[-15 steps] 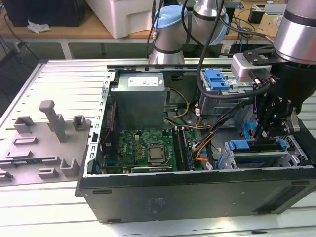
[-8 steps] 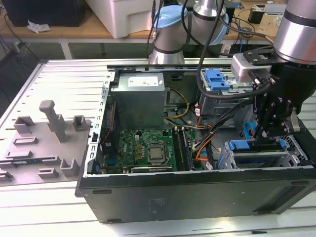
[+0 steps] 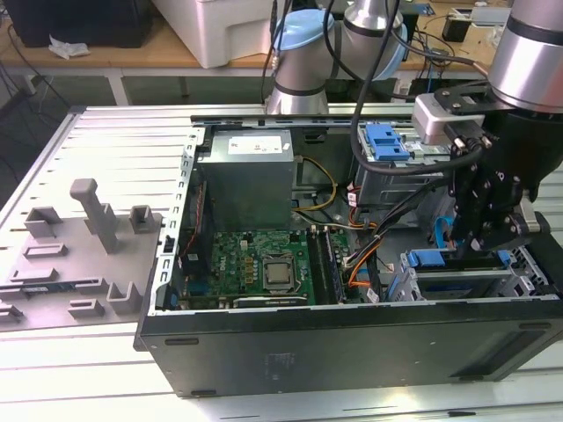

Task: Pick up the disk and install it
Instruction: 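Insert the second disk wire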

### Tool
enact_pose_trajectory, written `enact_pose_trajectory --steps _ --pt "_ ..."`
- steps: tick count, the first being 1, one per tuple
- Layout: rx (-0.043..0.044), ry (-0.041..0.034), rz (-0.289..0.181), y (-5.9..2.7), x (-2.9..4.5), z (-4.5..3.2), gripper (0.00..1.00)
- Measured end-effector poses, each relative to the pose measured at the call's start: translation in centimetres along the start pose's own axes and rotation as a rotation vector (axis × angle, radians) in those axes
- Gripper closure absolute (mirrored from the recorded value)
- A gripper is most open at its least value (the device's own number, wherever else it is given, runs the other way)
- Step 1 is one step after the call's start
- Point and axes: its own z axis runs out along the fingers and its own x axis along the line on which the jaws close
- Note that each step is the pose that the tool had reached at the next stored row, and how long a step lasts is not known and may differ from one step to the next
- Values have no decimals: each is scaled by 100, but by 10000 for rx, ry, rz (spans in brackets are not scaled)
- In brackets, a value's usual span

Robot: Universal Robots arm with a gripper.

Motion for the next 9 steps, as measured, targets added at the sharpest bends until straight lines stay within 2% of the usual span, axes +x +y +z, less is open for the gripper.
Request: enact_pose_trajectory --steps 9 --pt "4 206 -13 -4 -4 -111 64"
